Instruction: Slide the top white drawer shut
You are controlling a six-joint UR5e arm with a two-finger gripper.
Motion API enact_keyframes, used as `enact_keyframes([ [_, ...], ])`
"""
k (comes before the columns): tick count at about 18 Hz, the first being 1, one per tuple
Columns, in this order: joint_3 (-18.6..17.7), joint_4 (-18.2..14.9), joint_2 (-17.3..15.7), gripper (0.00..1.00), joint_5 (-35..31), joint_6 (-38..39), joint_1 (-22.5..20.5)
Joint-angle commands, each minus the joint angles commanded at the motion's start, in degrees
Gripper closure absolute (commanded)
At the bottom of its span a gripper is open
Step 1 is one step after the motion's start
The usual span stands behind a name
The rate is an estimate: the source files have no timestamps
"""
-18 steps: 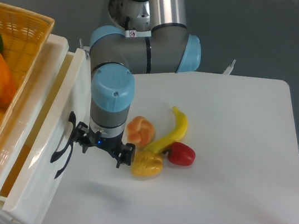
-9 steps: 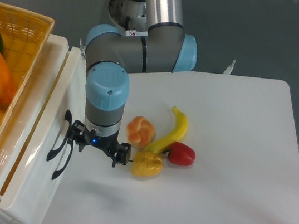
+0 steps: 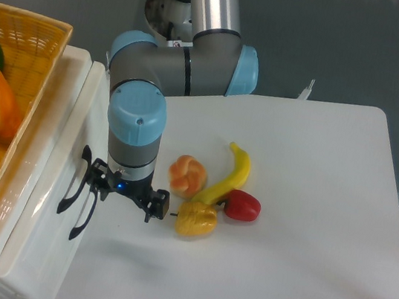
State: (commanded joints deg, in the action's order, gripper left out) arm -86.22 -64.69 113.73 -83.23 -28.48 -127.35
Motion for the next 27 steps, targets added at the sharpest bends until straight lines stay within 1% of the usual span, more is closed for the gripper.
enact_keyframes([
  [7,0.17,0.0,-0.35,0.0,-0.17,-0.35,-0.35],
  [9,0.53,0.0,-0.35,0.0,-0.26,-1.58,-1.23],
  [11,0.7,0.0,-0.44,0.0,-0.79,-3.77,-2.98],
  [13,0.88,0.0,-0.53,0.0,-2.28,-8.32,-4.65],
  [16,0.97,0.0,-2.02,0.0,-4.3,-16.93,-7.11],
  [19,2.28,0.0,-2.98,0.0,-5.18,-25.55,-9.75],
  [21,2.9,-0.09,-3.25,0.0,-7.98,-31.26,-10.98],
  [22,3.42,-0.17,-3.43,0.0,-10.69,-34.33,-11.6],
  [24,2.99,-0.09,-4.83,0.0,-15.01,-39.44,-12.48],
  [25,2.9,-0.17,-5.27,0.0,-15.99,-41.29,-13.18],
  [27,2.38,-0.26,-5.8,0.0,-15.82,-44.28,-15.37],
])
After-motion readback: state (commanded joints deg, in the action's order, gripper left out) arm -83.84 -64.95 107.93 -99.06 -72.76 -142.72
